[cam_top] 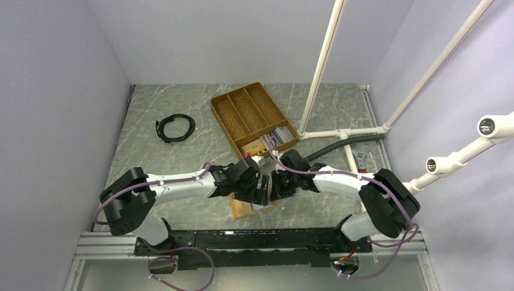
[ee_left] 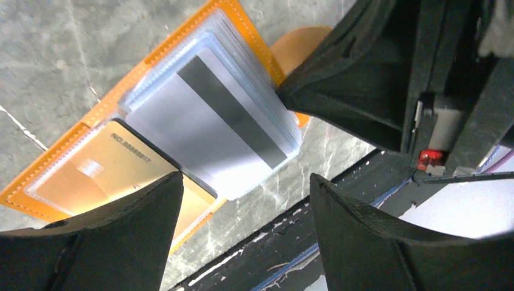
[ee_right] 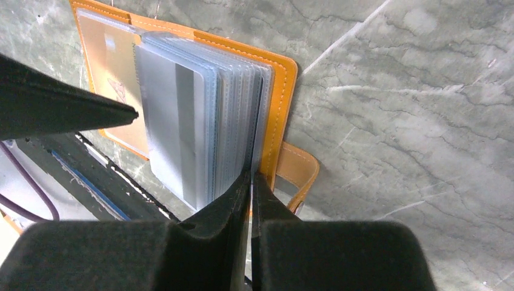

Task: Put the credit cards into the card holder
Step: Insert the credit card into the card holder, then close the card holder at the center of the board.

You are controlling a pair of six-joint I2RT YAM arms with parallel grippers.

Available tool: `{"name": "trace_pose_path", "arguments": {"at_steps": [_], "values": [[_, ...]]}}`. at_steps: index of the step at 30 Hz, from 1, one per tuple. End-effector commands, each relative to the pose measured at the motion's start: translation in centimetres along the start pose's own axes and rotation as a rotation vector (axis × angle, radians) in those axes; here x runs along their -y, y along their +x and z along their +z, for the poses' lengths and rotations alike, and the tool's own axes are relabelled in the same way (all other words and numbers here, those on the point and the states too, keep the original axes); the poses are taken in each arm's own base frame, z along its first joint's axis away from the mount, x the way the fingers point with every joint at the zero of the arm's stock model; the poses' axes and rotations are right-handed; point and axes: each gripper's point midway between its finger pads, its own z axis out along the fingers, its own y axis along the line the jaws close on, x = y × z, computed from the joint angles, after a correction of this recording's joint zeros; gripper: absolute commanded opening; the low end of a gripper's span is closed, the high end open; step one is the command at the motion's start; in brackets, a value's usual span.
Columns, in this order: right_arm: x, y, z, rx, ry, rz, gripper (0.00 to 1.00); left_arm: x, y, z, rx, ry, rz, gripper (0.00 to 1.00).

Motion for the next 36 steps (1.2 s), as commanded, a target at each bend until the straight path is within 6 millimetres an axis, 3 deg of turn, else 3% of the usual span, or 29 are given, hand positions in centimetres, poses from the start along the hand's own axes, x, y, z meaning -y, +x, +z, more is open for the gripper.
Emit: {"name": "trace_pose_path", "arguments": {"at_steps": [1,5,8,11,16,20,21,24,27,29,36], "values": [[-0.5,-1.0,0.2,0.022,-0.01,-0.023,0.08,1.2,-1.9,0.7,0.033,0.037,-0.002,0.81],[-1.0,-1.3,0.0,0.03,-0.03,-0.022,0.08,3.3,-3.3,0.8,0.04,0.06,0.044,0.8],[-1.2,-1.5,-0.2,0.037,-0.035,-0.026,0.08,5.4,-4.1,-0.5,0.092,0.129,0.058,0.8],[-1.2,-1.5,-0.2,0.035,-0.03,-0.03,0.08,5.8,-4.0,-1.8,0.115,0.171,0.029,0.81],[-0.4,-1.3,-0.9,0.033,0.013,-0.033,0.12,1.6,-1.5,-3.6,0.044,0.02,-0.05,0.84],[-1.0,-1.9,-2.6,0.065,0.017,-0.046,0.27,-2.5,0.6,-7.1,0.041,-0.119,-0.138,0.87],[-1.1,-2.1,-3.1,0.075,0.017,-0.047,0.31,-3.8,1.0,-7.8,0.052,-0.147,-0.174,0.94],[-0.9,-2.5,-4.2,0.094,0.023,-0.04,0.44,-6.3,2.0,-8.7,0.069,-0.133,-0.306,0.99],[-0.3,-2.8,-4.7,0.105,0.04,-0.021,0.56,-7.3,2.5,-8.0,0.066,-0.029,-0.452,1.0],[0.0,-2.9,-4.6,0.103,0.041,0.0,0.58,-7.3,2.1,-7.2,0.079,0.048,-0.503,0.99],[-0.2,-3.0,-3.5,0.105,0.003,0.071,0.58,-4.6,0.2,-4.0,0.011,0.235,-0.499,0.99]]}}
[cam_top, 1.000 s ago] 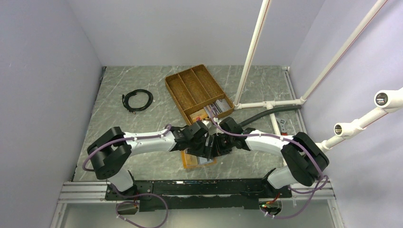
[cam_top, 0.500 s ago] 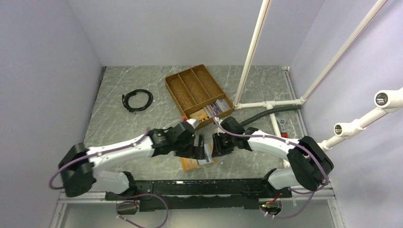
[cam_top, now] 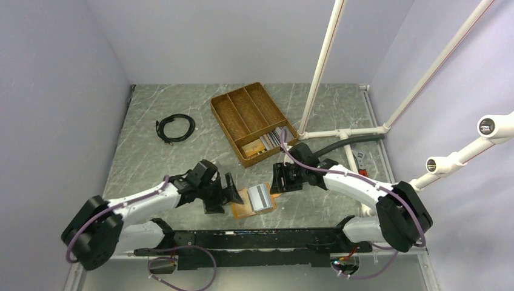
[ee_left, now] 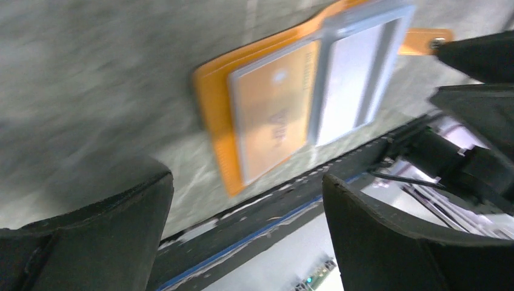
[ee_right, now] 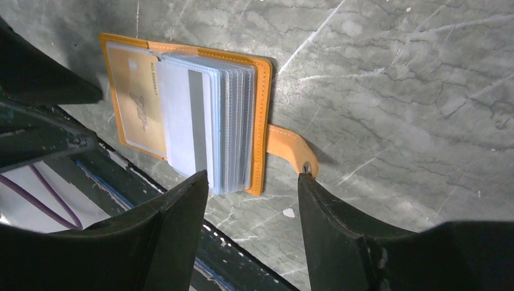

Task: Put the credit cards into the card holder
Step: Close the card holder at the center of the board.

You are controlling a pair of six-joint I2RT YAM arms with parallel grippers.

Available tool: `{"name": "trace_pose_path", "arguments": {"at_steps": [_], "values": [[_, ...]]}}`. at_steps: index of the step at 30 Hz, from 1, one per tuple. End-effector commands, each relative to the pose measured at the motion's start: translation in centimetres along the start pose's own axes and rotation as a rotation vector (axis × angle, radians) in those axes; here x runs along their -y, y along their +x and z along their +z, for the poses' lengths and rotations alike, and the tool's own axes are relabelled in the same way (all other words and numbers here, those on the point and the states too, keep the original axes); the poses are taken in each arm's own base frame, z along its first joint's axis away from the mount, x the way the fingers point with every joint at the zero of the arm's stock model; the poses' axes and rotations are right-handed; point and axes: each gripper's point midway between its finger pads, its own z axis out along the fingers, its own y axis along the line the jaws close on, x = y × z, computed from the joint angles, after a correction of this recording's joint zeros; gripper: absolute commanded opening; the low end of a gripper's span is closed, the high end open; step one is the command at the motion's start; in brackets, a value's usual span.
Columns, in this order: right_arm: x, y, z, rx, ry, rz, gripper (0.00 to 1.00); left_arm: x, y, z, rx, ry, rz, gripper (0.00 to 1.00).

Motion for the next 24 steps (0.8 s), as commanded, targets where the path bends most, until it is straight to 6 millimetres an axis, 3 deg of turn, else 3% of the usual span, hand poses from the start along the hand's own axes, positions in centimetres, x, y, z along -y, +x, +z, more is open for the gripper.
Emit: {"name": "trace_pose_path", "arguments": {"at_steps": [1,9,12,18,21,24], "values": [[-0.4,-0.6,0.5,0.019,-0.022,0.044,0.58,6.2,-1.1,0.9,-0.041,0.26,0.032,0.98],[1.1,-1.2,-1.2,0.065,0.029,0.053,0.55,12.6,-3.5,-1.7,0.056,0.46,0.13,0.83],[2.0,-1.7,-2.3,0.091,0.051,0.058,0.56,14.4,-3.6,-2.1,0.08,0.485,0.166,0.82],[3.4,-1.5,-2.9,0.092,0.087,0.08,0.57,18.2,-2.6,-0.3,0.031,0.526,0.228,0.81],[4.3,-1.3,-3.2,0.096,0.141,0.137,0.46,19.4,-1.7,1.3,-0.012,0.543,0.251,0.8],[4.5,-0.8,-3.1,0.097,0.141,0.166,0.41,19.3,-1.3,3.1,-0.052,0.534,0.232,0.77]]}}
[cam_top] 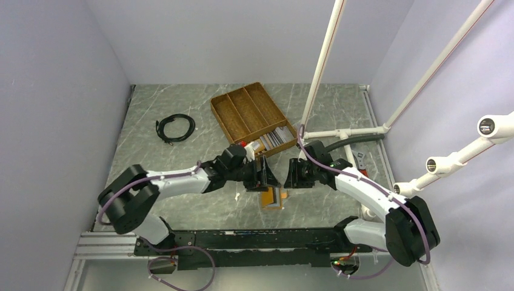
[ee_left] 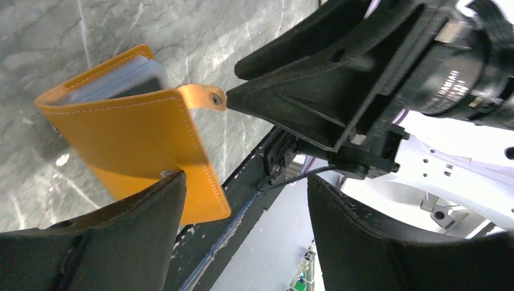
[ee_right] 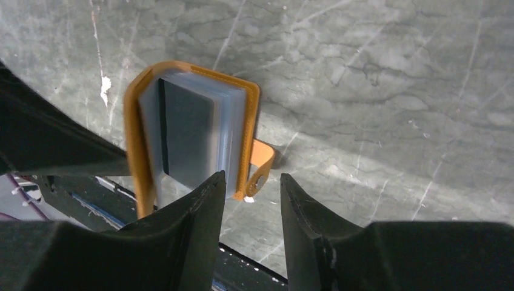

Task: Put the credit cards into the card holder
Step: Close the card holder at the center of the board.

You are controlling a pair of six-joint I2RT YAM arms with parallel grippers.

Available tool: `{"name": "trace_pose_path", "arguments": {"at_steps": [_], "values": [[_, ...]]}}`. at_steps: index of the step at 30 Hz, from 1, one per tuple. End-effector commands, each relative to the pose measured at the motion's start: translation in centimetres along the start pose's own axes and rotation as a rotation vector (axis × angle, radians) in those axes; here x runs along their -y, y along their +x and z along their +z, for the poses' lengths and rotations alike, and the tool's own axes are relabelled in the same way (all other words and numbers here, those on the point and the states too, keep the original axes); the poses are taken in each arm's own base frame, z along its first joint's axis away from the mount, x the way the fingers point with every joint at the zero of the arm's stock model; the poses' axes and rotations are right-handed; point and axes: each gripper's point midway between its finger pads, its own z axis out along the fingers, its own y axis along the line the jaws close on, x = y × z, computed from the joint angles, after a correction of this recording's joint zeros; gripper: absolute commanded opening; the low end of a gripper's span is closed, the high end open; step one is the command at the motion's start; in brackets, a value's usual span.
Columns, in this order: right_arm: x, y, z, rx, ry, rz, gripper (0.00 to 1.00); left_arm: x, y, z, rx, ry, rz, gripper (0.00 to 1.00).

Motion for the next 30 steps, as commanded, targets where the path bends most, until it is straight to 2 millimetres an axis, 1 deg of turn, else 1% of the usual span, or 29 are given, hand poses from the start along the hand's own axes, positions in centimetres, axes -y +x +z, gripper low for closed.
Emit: {"name": "trace_pose_path", "arguments": {"at_steps": [1,5,7,8,12,13,15,16,19,24,26,30], "values": [[0.9,0.6,-0.3,0.012,0.033,0.046,0.39,0.8,0.2,2.1,-0.028,0.058,-0.013,0.77],[0.9,0.9,0.0,0.013,0.023,0.049,0.2,-0.9,0.5,3.3,-0.044,0.035,-0.043,0.73],[0.8,1.0,0.3,0.008,0.01,0.041,0.16,-1.5,0.7,3.7,-0.052,0.022,-0.052,0.69],[0.7,1.0,0.3,0.005,0.0,0.035,0.16,-1.8,0.8,3.8,-0.053,0.016,-0.055,0.66],[0.5,0.8,0.1,0.017,-0.007,0.023,0.17,-2.9,0.7,3.7,-0.041,-0.032,-0.068,0.46],[0.7,0.7,0.1,0.02,0.001,0.018,0.19,-3.3,0.7,3.7,-0.038,-0.05,-0.07,0.41],[0.5,0.7,-0.2,0.019,-0.001,0.013,0.3,-3.9,0.7,3.5,-0.034,-0.085,-0.074,0.27],[0.5,0.7,-0.3,0.021,-0.003,0.012,0.32,-4.2,0.7,3.5,-0.035,-0.1,-0.075,0.21],[0.1,0.5,-0.7,0.033,-0.023,0.008,0.34,-4.9,0.9,3.5,-0.044,-0.134,-0.082,0.08],[-0.6,0.4,-0.6,0.03,-0.054,-0.005,0.32,-6.2,1.6,4.4,-0.085,-0.159,-0.105,0.0],[-0.7,0.6,-0.2,0.013,-0.067,-0.004,0.3,-6.7,1.9,4.8,-0.099,-0.162,-0.12,0.0],[-0.3,0.6,0.3,0.007,-0.051,-0.003,0.22,-7.6,2.4,5.1,-0.115,-0.175,-0.141,0.0]]}}
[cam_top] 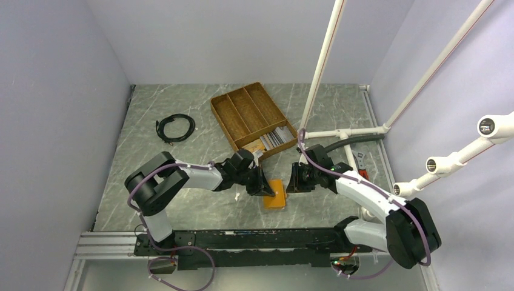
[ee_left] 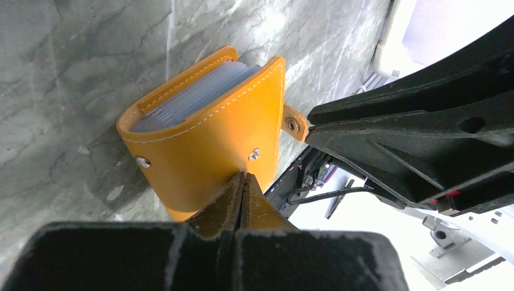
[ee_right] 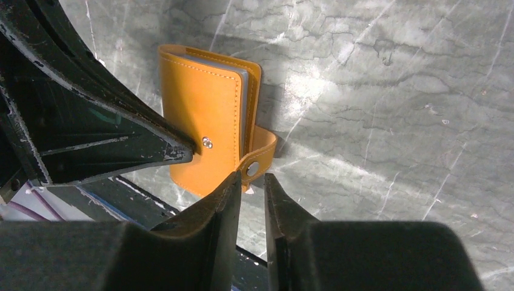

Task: Put the credit cards into the card holder
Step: Close the card holder at the center of the board.

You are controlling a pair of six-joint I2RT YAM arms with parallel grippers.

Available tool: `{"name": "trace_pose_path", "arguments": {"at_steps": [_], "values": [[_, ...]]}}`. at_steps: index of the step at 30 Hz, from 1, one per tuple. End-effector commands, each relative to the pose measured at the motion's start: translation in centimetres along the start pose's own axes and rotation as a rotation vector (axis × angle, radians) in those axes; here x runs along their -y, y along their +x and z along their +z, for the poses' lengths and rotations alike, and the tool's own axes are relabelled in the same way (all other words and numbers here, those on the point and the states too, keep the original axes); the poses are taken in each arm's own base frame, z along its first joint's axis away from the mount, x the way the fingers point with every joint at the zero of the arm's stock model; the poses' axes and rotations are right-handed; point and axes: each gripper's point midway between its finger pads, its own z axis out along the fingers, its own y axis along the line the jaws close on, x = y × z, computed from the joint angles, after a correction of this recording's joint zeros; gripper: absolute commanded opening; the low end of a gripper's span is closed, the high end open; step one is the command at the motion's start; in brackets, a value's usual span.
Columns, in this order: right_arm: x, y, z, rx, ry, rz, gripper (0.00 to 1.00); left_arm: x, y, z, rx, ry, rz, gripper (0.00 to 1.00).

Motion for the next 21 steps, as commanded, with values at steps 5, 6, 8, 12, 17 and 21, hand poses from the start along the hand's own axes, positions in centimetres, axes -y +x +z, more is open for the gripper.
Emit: {"name": "trace_pose_path", "arguments": {"at_steps": [5,6,8,12,17,21], "values": [[-0.3,-1.1,0.3,0.029,-0.015,-0.032,0.26,-2.4,0.2,0.5,0.003,-0.084,-0.03,0.0],[-0.4,-1.1,0.3,0.027,-0.016,-0.034,0.28,-2.4,0.2,0.4,0.006,-0.088,-0.029,0.0],[-0.6,-1.3,0.3,0.026,-0.022,-0.04,0.31,-2.5,0.3,0.2,0.005,-0.098,-0.028,0.0],[-1.1,-1.5,0.1,0.031,-0.042,-0.053,0.36,-2.8,0.4,0.2,0.005,-0.101,-0.031,0.0],[-1.6,-1.5,0.2,0.021,-0.057,-0.066,0.36,-2.8,0.5,0.5,-0.003,-0.092,-0.032,0.0],[-1.9,-1.5,0.3,0.019,-0.062,-0.075,0.36,-2.7,0.4,0.5,-0.005,-0.091,-0.029,0.0]]}}
